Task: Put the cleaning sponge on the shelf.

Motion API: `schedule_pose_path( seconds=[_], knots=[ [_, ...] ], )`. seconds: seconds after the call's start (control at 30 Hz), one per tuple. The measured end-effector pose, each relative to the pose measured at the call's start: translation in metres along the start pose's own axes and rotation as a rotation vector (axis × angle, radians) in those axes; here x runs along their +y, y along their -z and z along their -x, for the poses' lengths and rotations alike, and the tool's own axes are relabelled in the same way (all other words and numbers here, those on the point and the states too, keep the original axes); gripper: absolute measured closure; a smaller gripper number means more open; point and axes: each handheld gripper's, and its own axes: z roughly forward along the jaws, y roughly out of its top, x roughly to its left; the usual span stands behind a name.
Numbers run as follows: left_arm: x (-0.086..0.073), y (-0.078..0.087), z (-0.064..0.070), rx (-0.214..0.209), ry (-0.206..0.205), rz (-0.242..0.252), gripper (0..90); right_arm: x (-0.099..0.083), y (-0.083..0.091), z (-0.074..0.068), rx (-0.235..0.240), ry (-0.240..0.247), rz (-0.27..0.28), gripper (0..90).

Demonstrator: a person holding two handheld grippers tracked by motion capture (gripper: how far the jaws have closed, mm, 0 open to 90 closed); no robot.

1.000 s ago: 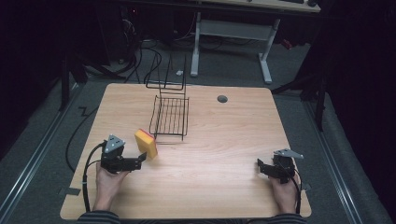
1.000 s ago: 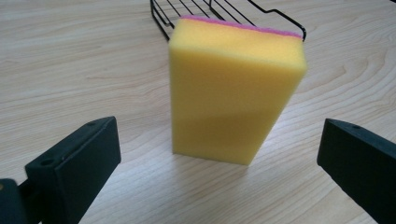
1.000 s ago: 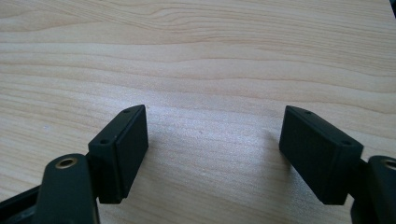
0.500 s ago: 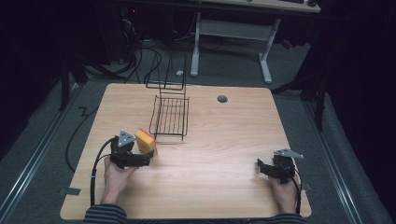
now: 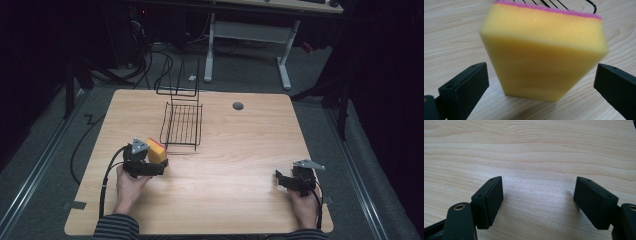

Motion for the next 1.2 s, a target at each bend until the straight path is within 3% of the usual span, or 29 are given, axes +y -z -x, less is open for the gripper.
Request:
schedule_pose_path(
  seconds=[0.3, 0.67, 1.2],
  knots=[
    [-0.004, -0.011, -0.003, 0.015, 0.010, -0.019, 4.9, 0.000, 0.000, 0.000, 0.000, 0.000, 0.000, 24.0],
    [-0.008, -0.019, -0.004, 0.000, 0.014, -0.043, 13.7, 0.000, 0.000, 0.000, 0.001, 0.000, -0.001, 24.0],
    [-0.009, -0.019, -0.001, 0.009, -0.015, -0.058, 22.6, 0.000, 0.000, 0.000, 0.000, 0.000, 0.000, 24.0]
  ],
)
